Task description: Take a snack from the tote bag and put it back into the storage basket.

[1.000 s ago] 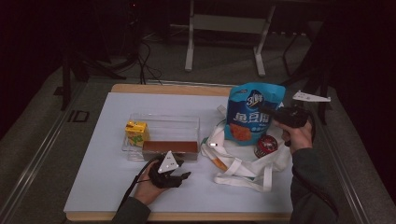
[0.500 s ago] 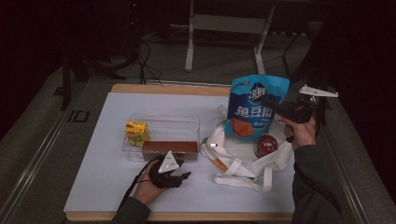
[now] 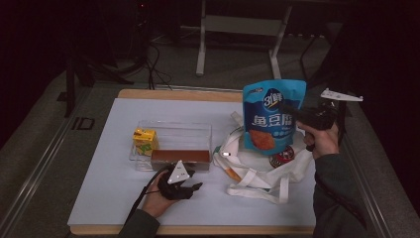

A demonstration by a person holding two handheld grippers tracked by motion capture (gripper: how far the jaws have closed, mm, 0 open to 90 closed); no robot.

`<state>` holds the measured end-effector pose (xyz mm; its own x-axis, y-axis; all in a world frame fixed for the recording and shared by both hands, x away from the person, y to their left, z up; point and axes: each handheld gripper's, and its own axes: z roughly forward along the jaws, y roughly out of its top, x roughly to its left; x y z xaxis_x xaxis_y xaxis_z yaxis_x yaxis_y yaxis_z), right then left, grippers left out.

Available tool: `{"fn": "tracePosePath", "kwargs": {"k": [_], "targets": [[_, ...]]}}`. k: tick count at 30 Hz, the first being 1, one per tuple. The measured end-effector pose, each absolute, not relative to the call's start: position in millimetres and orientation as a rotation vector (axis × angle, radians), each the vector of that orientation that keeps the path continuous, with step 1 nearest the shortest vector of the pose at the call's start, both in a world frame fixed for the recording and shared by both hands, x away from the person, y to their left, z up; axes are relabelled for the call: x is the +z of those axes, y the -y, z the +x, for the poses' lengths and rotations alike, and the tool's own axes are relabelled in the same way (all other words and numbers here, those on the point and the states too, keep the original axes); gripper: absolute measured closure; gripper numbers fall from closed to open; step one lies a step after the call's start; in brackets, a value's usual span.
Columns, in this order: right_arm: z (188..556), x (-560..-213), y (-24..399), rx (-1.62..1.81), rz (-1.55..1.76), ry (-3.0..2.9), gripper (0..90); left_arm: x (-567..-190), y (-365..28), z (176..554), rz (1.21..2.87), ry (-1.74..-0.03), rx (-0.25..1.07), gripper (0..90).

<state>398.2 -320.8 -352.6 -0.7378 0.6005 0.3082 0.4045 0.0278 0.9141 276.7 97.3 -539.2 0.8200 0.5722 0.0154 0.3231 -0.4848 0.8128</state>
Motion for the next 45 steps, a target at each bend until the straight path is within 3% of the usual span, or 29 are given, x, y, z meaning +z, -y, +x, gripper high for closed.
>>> {"fn": "tracePosePath", "kwargs": {"k": [45], "targets": [[406.3, -316.9, 249.7, 1.966, 0.946, -2.150, 88.1, -539.0, -98.2, 277.6, 2.115, -0.655, 0.346, 47.5]]}}
